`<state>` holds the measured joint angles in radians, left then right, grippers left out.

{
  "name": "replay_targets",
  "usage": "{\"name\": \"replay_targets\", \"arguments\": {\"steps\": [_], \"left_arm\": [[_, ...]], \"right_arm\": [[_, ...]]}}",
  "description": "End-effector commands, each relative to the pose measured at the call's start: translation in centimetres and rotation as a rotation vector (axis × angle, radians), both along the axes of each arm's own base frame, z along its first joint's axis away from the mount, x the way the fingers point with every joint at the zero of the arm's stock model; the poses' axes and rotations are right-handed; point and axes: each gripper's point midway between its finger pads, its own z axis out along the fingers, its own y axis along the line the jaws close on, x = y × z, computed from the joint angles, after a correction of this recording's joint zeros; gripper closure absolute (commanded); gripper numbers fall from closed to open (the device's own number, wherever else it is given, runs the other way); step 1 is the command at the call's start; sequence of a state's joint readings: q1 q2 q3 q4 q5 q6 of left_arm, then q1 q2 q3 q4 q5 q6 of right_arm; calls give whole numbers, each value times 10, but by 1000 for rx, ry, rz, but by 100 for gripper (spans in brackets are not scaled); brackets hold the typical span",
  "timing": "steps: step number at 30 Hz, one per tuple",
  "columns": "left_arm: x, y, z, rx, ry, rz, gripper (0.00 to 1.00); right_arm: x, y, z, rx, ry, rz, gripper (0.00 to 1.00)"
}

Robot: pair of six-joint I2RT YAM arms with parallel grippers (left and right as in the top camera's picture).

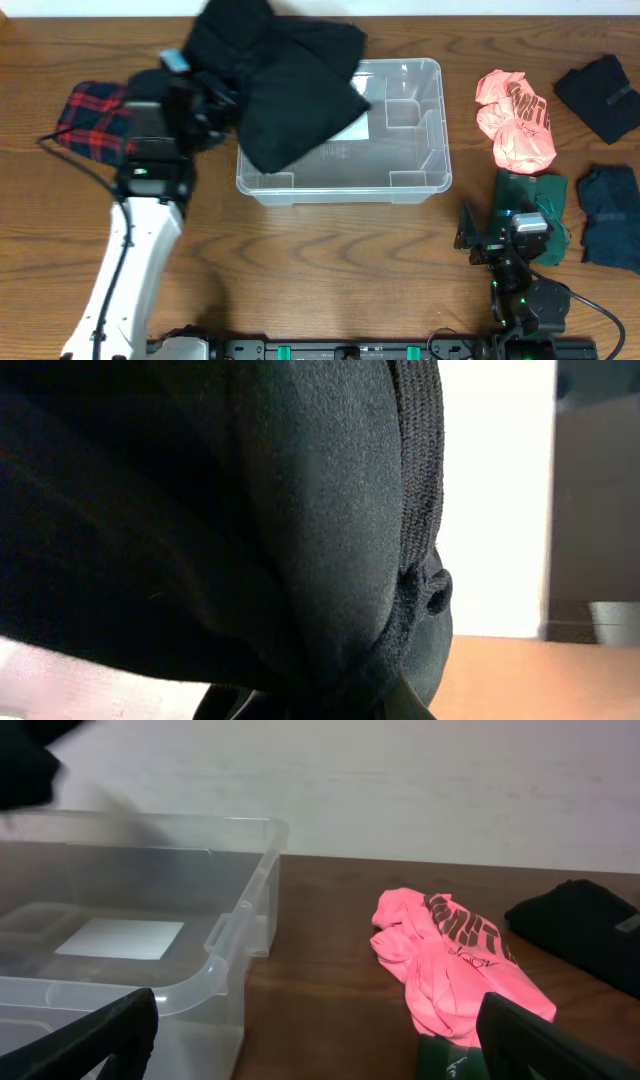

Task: Pack container
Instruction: 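Lift the black garment with the left gripper and lower it into the bin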

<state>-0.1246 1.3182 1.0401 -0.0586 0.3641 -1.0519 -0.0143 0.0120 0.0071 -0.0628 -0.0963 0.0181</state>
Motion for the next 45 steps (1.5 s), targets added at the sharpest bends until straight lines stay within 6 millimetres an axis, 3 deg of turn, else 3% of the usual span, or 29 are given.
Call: {"name": "replay_targets", "arguments": {"steps": [1, 7, 14, 27, 38, 45], "left_arm": [[-1, -3, 23, 76, -71, 153, 94], [-19, -34, 23, 223, -112, 284, 94], [-42, -46, 29, 301, -171, 481, 94], [-29, -80, -29, 138, -20, 474, 94], [-24, -104, -37, -33, 30, 437, 94], [-26, -114, -46, -28, 51, 408, 94]], "right_arm": [[0, 1, 0, 10, 1, 3, 1], [0, 1, 0, 10, 1, 3, 1], [0, 1, 0, 10, 1, 3, 1], [0, 1, 0, 10, 1, 3, 1], [0, 1, 0, 10, 1, 3, 1], [0, 1, 0, 10, 1, 3, 1]]}}
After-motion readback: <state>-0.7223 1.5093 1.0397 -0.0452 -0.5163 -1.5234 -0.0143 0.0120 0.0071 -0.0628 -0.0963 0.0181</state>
